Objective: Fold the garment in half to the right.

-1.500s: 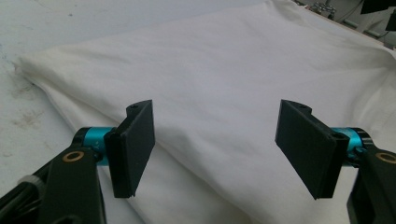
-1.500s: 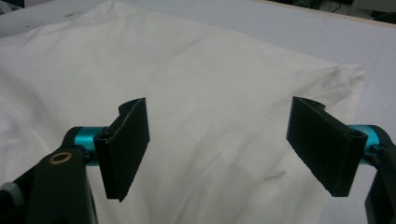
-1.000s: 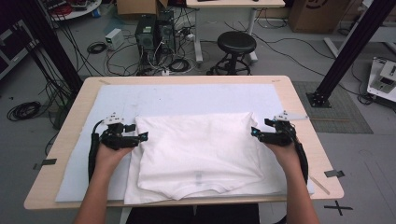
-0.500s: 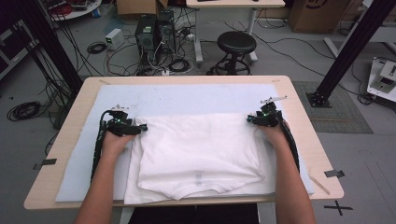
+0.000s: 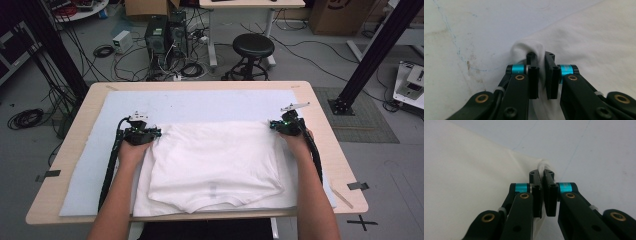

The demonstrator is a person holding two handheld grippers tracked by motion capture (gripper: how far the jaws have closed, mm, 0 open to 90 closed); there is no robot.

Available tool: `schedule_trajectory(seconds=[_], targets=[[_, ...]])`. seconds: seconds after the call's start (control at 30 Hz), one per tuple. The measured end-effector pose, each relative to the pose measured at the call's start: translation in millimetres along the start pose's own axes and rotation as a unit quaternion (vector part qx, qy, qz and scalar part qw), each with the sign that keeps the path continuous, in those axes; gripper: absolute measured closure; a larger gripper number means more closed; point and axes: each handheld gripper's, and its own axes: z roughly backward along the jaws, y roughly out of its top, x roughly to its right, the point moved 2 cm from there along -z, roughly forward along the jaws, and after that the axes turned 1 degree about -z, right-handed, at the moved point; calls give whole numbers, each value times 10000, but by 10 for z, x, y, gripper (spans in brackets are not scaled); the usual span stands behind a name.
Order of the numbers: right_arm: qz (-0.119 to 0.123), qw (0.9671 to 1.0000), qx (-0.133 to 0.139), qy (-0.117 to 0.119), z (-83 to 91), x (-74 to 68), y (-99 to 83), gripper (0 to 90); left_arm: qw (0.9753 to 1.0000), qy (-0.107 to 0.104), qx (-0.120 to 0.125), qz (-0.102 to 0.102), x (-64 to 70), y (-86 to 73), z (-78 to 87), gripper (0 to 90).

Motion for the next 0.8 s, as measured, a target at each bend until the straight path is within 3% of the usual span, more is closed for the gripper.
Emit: schedule_trajectory(seconds=[0.3, 0.37, 0.5, 0.53, 0.6, 0.63, 0.67, 0.7, 0.77, 0.8], targets=[[283, 9989, -134, -352, 28, 145, 89, 878, 9998, -59, 114, 153, 78, 109, -123, 833], [195, 9991, -176, -347, -2, 188, 75, 877, 9999, -31, 81, 125, 60, 137, -138, 834], [171, 9990, -189, -365, -51, 180, 50, 875, 9995, 11, 168, 261, -27, 158, -128, 837], [166, 9990, -164, -371, -54, 173, 49, 874, 9991, -83, 179, 381, -70, 139, -145, 837], [141, 9991, -161, -366, -50, 175, 49, 869, 9991, -97, 140, 387, -74, 129, -151, 836], [103, 9992, -130, -365, -42, 175, 49, 852, 9991, -103, 123, 403, -74, 122, -145, 831], [51, 9991, -27, -421, -9, 163, 41, 728, 9991, -72, 143, 399, -70, 122, -129, 786], [51, 9991, -27, -421, -9, 163, 41, 728, 9990, 9, 170, 407, -68, 127, -105, 786], [-68, 9987, 109, -493, 49, 139, 33, 579, 9990, 243, 160, 346, -79, 129, -42, 683], [-123, 9988, 174, -443, 84, 125, 23, 523, 9989, 229, 184, 369, -93, 124, 0, 624]])
